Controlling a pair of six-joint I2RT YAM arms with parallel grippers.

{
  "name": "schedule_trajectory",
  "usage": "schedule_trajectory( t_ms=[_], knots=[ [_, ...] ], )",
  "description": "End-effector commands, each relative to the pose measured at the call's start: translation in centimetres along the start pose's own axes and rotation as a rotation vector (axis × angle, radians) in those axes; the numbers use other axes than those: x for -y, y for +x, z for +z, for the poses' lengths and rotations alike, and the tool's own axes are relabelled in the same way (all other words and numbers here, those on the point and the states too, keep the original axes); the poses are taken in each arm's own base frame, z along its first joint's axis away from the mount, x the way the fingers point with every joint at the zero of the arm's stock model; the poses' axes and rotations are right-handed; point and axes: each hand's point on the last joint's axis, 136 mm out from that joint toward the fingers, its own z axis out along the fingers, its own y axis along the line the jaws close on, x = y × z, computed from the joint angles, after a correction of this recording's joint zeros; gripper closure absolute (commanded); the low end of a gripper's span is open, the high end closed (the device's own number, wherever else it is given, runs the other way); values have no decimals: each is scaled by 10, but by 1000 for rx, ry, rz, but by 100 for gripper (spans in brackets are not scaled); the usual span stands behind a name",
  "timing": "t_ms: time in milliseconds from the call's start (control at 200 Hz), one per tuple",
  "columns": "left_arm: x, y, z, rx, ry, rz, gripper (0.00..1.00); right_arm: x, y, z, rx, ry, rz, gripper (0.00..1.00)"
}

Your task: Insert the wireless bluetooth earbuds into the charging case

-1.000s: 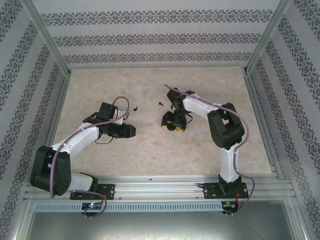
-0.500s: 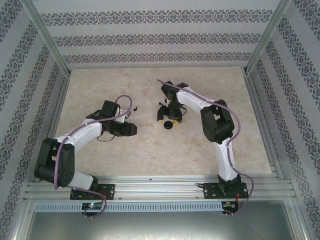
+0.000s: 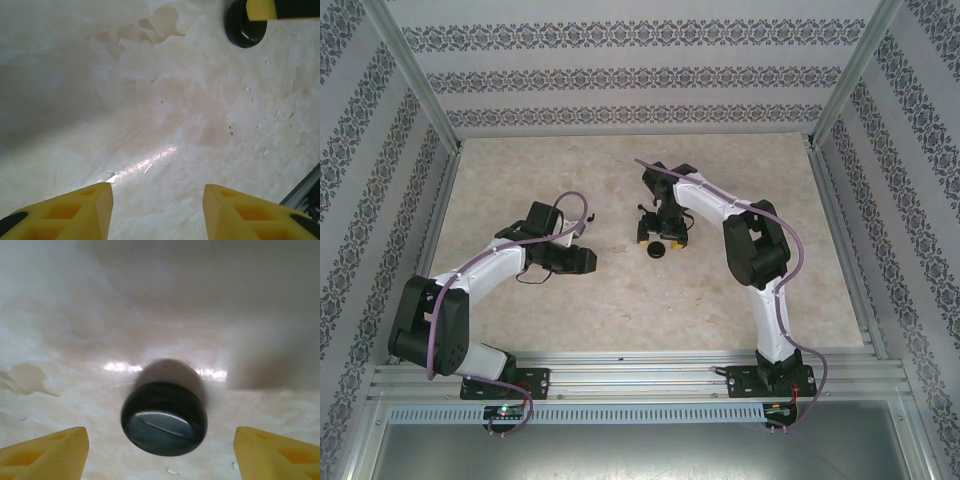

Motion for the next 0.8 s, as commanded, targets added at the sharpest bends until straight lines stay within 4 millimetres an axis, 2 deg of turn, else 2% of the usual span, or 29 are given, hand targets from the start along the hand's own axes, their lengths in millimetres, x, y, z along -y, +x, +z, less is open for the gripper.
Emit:
schedule_trajectory(
  t_ms=[0, 125, 370, 650, 794],
  knots=[
    [5, -4, 1, 10, 1, 39, 54, -2, 8, -6, 23, 12, 37, 23],
    [6, -5, 2, 2, 3, 46, 54, 2, 10, 3, 14, 15, 58, 23],
    [5, -1, 1, -18, -7, 62, 53, -5, 5, 16, 10, 3, 70, 25],
    [4, 2, 0, -24, -9, 74, 53, 2, -4, 25, 15, 65, 82, 33],
    [4, 4, 2, -27, -1, 71, 53, 1, -7, 29, 25, 64, 85, 42]
  ],
)
